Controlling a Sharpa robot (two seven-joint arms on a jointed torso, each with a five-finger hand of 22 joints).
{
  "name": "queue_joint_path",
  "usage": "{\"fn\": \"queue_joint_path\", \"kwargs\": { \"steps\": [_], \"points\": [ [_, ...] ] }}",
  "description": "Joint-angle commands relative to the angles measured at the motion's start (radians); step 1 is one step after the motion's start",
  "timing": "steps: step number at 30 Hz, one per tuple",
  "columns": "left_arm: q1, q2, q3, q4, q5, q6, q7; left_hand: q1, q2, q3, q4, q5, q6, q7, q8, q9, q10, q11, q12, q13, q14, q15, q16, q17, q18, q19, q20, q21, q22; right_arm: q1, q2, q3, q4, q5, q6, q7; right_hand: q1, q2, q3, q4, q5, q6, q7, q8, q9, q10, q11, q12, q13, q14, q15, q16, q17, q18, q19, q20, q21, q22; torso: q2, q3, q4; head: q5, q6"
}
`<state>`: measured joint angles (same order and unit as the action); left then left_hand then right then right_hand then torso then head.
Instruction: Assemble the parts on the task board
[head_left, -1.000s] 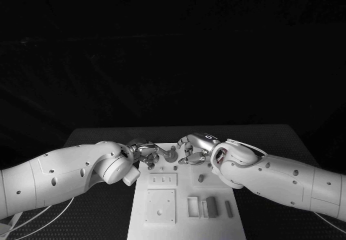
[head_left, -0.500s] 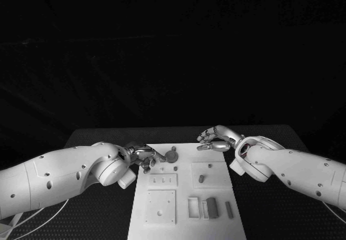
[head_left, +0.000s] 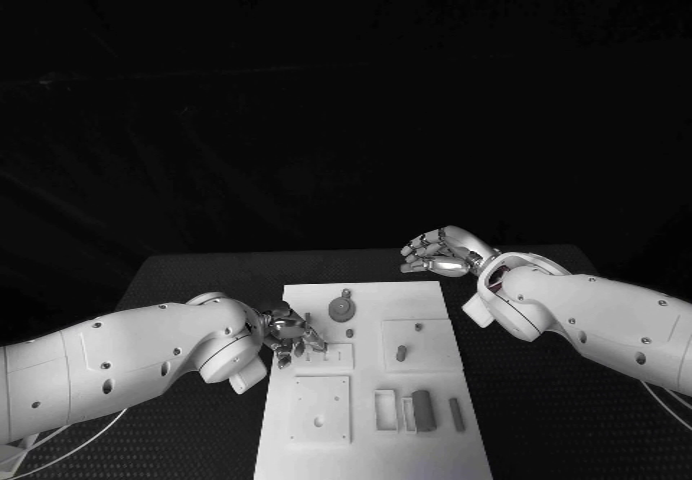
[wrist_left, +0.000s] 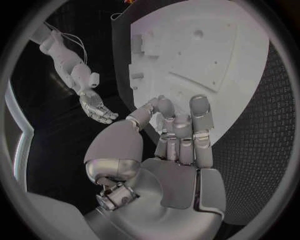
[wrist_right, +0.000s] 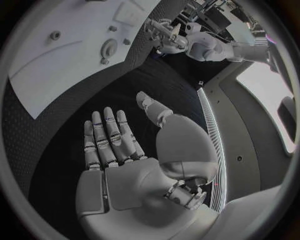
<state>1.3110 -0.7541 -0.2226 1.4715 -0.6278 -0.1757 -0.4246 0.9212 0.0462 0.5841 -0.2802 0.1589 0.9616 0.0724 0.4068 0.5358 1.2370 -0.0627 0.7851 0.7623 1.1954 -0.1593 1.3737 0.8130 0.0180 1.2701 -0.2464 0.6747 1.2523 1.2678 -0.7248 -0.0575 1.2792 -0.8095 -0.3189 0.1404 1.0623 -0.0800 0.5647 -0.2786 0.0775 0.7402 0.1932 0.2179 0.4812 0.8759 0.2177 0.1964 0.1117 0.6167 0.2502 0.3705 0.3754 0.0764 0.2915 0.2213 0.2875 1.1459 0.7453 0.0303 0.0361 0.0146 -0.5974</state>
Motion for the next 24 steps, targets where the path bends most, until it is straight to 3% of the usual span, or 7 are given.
{"fn": "queue_joint_path", "kwargs": {
  "steps": [1, 4, 7, 12, 17, 21, 24],
  "points": [
    [0.000, 0.016, -0.010, -0.008, -0.064, -0.045, -0.041, -0.019, 0.005, 0.000, 0.006, 0.041, 0.147, -0.030, 0.008, 0.045, 0.007, -0.004, 0.006, -0.002, -0.008, -0.013, 0.008, -0.006, 0.042, 0.005, -0.009, 0.001, 0.003, 0.005, 0.004, 0.010, -0.006, 0.070, -0.026, -0.001, 0.000, 0.007, 0.005, -0.001, 0.002, -0.001, 0.038, 0.004, -0.002, 0.007, -0.002, -0.006, -0.002, 0.006, 0.002, -0.004, -0.002, -0.007, 0.006, 0.000, -0.005, 0.002, 0.000, -0.0016, 0.0027, -0.002, -0.007],
    [0.000, 0.019, -0.015, -0.009, -0.090, -0.067, -0.043, -0.024, 0.003, 0.003, 0.001, 0.062, 0.152, -0.032, 0.008, 0.055, 0.013, -0.006, 0.009, -0.003, -0.006, -0.016, 0.018, -0.013, 0.042, 0.010, -0.012, 0.004, 0.008, 0.010, 0.004, 0.021, -0.008, 0.071, -0.032, -0.010, 0.000, 0.006, 0.005, -0.002, 0.002, -0.001, 0.038, 0.005, -0.002, 0.008, -0.002, -0.007, -0.003, 0.007, 0.002, -0.004, -0.002, -0.006, 0.007, 0.000, -0.006, 0.002, -0.001, -0.0019, 0.0037, -0.001, -0.009],
    [0.000, 0.019, -0.016, -0.008, -0.096, -0.072, -0.045, -0.026, -0.002, 0.004, -0.001, 0.072, 0.158, -0.035, 0.009, 0.062, 0.019, -0.009, 0.012, -0.004, -0.003, -0.018, 0.027, -0.018, 0.041, 0.014, -0.015, 0.006, 0.011, 0.020, 0.008, 0.028, -0.023, 0.061, -0.028, -0.062, -0.002, 0.004, 0.002, -0.003, 0.002, 0.004, 0.034, 0.009, -0.004, 0.011, -0.001, -0.015, -0.010, 0.005, 0.003, -0.010, -0.007, -0.011, -0.002, 0.002, -0.012, 0.007, 0.000, -0.0047, 0.0026, -0.001, -0.015],
    [0.000, 0.033, -0.015, -0.011, -0.097, -0.062, -0.049, -0.024, -0.011, 0.007, -0.003, 0.083, 0.165, -0.039, 0.010, 0.069, 0.026, -0.013, 0.016, -0.004, 0.001, -0.021, 0.035, -0.023, 0.041, 0.020, -0.018, 0.007, 0.013, 0.025, 0.017, 0.028, -0.040, 0.051, -0.003, -0.068, -0.014, -0.013, -0.022, 0.012, 0.002, -0.034, 0.006, -0.004, -0.020, -0.012, 0.014, -0.054, -0.037, -0.039, 0.021, -0.043, -0.027, -0.040, -0.075, 0.008, -0.042, -0.025, 0.000, -0.0042, 0.0015, 0.004, -0.018],
    [0.000, 0.048, -0.015, -0.013, -0.101, -0.052, -0.057, -0.026, -0.013, 0.007, 0.000, 0.085, 0.172, -0.042, 0.011, 0.075, 0.033, -0.016, 0.018, -0.004, 0.006, -0.025, 0.042, -0.028, 0.042, 0.029, -0.020, 0.008, 0.014, 0.025, 0.018, 0.028, -0.037, 0.049, -0.001, -0.065, -0.011, -0.014, -0.032, 0.025, 0.002, -0.037, 0.012, 0.001, -0.025, -0.020, 0.020, -0.073, -0.044, -0.072, 0.032, -0.062, -0.039, -0.062, -0.133, 0.011, -0.070, -0.108, 0.000, -0.0043, 0.0043, 0.000, -0.020],
    [0.000, 0.054, -0.015, -0.014, -0.127, -0.050, -0.065, -0.028, -0.015, 0.007, 0.001, 0.085, 0.177, -0.044, 0.012, 0.079, 0.038, -0.018, 0.020, -0.005, 0.011, -0.028, 0.046, -0.031, 0.042, 0.034, -0.022, 0.009, 0.014, 0.025, 0.020, 0.028, -0.034, 0.045, -0.001, -0.066, -0.009, -0.014, -0.034, 0.029, 0.002, -0.037, 0.015, 0.003, -0.028, -0.022, 0.022, -0.079, -0.044, -0.078, 0.034, -0.065, -0.041, -0.067, -0.145, 0.012, -0.074, -0.119, 0.000, -0.0042, 0.0006, 0.003, -0.024],
    [0.000, 0.059, -0.015, -0.015, -0.230, -0.051, -0.074, -0.027, -0.018, 0.009, 0.000, 0.093, 0.180, -0.046, 0.012, 0.082, 0.042, -0.020, 0.020, -0.006, 0.015, -0.030, 0.050, -0.035, 0.041, 0.039, -0.022, 0.009, 0.014, 0.025, 0.021, 0.028, -0.030, 0.036, -0.001, -0.067, -0.009, -0.015, -0.035, 0.031, 0.002, -0.037, 0.017, 0.004, -0.029, -0.021, 0.021, -0.080, -0.044, -0.081, 0.034, -0.066, -0.042, -0.069, -0.149, 0.012, -0.076, -0.123, 0.000, -0.0043, 0.0018, 0.002, -0.028]
  ]
}}
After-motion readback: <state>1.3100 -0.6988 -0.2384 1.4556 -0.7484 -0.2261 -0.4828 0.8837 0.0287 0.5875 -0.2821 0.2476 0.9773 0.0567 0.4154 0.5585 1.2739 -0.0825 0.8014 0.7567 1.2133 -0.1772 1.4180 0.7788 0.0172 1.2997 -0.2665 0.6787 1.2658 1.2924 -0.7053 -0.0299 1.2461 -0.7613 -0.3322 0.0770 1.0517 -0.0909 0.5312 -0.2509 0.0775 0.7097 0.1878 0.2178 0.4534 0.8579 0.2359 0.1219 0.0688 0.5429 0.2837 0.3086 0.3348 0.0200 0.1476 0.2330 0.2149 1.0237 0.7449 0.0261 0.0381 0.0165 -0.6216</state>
